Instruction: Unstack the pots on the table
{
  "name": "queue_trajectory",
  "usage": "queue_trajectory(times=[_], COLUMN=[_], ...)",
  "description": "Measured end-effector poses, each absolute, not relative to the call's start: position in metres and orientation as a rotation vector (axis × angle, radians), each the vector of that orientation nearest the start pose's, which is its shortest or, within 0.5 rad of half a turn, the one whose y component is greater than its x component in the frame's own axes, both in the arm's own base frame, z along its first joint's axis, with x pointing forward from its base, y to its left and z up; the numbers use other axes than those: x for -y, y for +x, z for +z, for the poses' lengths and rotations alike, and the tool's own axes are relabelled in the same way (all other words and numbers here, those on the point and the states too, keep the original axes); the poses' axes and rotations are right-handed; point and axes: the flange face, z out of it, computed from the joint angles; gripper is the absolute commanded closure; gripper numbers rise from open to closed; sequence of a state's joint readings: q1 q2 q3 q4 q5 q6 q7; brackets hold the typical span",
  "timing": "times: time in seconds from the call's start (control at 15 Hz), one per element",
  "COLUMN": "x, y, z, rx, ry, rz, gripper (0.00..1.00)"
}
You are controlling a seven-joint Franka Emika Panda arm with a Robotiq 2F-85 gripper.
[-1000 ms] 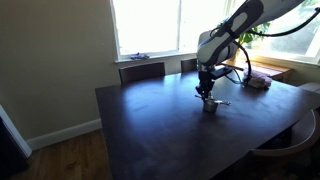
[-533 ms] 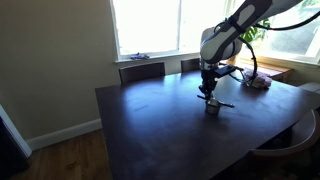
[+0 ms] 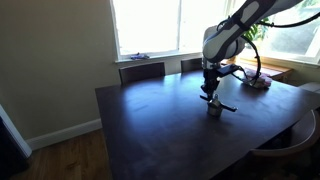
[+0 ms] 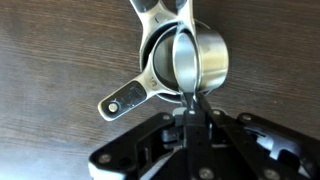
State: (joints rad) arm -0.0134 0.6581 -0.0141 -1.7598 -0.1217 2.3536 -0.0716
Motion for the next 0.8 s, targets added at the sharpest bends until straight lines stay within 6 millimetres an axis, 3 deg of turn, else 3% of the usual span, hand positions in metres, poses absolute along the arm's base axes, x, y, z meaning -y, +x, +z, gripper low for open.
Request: queue_trajectory(times=[0.4, 0.8], x=[0.016, -0.004], y=[0.659, 0.666], z=[0.195, 0.232], rx=[0.196, 0.221], ry=[-3.208, -3.185], rz=[0.065, -0.048], gripper=[0.96, 0.96])
